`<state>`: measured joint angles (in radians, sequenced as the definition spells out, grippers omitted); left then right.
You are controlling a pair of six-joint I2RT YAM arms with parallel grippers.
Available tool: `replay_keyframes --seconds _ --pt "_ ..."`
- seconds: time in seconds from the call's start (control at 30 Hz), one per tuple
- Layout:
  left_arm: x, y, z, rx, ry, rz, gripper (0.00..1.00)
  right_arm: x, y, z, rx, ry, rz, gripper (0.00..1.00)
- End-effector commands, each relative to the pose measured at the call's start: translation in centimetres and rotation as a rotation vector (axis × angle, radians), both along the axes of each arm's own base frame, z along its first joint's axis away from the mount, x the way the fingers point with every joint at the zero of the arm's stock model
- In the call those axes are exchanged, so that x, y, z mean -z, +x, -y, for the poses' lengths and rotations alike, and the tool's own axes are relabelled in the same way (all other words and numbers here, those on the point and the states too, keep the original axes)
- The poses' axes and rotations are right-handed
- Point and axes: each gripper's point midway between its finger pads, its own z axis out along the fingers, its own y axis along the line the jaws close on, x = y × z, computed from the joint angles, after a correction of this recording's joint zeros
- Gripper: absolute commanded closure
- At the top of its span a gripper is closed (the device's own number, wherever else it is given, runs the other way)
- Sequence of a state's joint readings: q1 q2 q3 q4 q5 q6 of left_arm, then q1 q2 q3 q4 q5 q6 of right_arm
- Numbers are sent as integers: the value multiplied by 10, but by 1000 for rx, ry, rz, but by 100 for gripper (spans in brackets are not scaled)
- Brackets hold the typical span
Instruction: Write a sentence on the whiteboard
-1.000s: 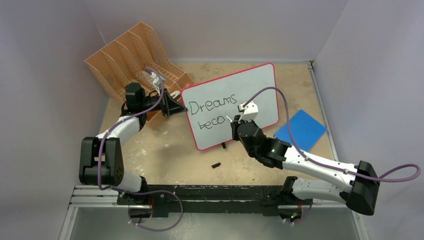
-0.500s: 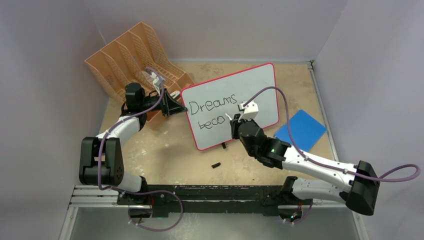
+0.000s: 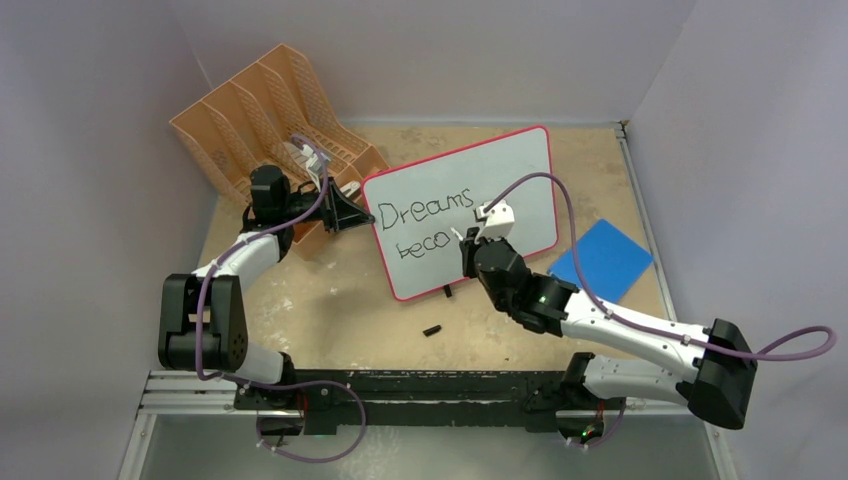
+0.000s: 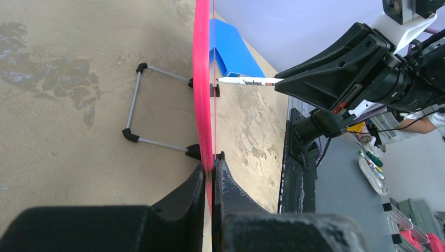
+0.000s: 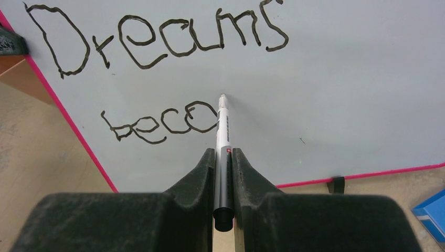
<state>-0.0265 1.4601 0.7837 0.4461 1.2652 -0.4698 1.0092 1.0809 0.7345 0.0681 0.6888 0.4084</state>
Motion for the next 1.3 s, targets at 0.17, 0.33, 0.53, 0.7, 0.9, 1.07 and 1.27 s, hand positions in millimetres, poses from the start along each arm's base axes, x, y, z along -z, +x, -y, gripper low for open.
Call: replay_keyframes --seconds 0.17,0.33,0.53,0.7,0.9,1.07,1.27 --pt "-18 2 1 14 6 98 100 -4 7 -3 8 25 14 100" --pt "-18 2 2 15 6 98 100 2 5 -3 2 18 -9 100" --pt "-18 2 1 14 6 98 100 12 0 -2 -3 11 -56 100" --pt "-18 2 1 12 6 97 100 17 -3 -2 -3 6 -82 100" --pt "-18 2 1 12 6 97 100 27 -8 0 -5 -19 -124 100" --pt "-17 2 1 13 6 96 100 30 -11 -1 -12 -13 -141 100" --pt "-18 2 1 13 6 97 100 29 -11 -2 -15 -9 -146 100"
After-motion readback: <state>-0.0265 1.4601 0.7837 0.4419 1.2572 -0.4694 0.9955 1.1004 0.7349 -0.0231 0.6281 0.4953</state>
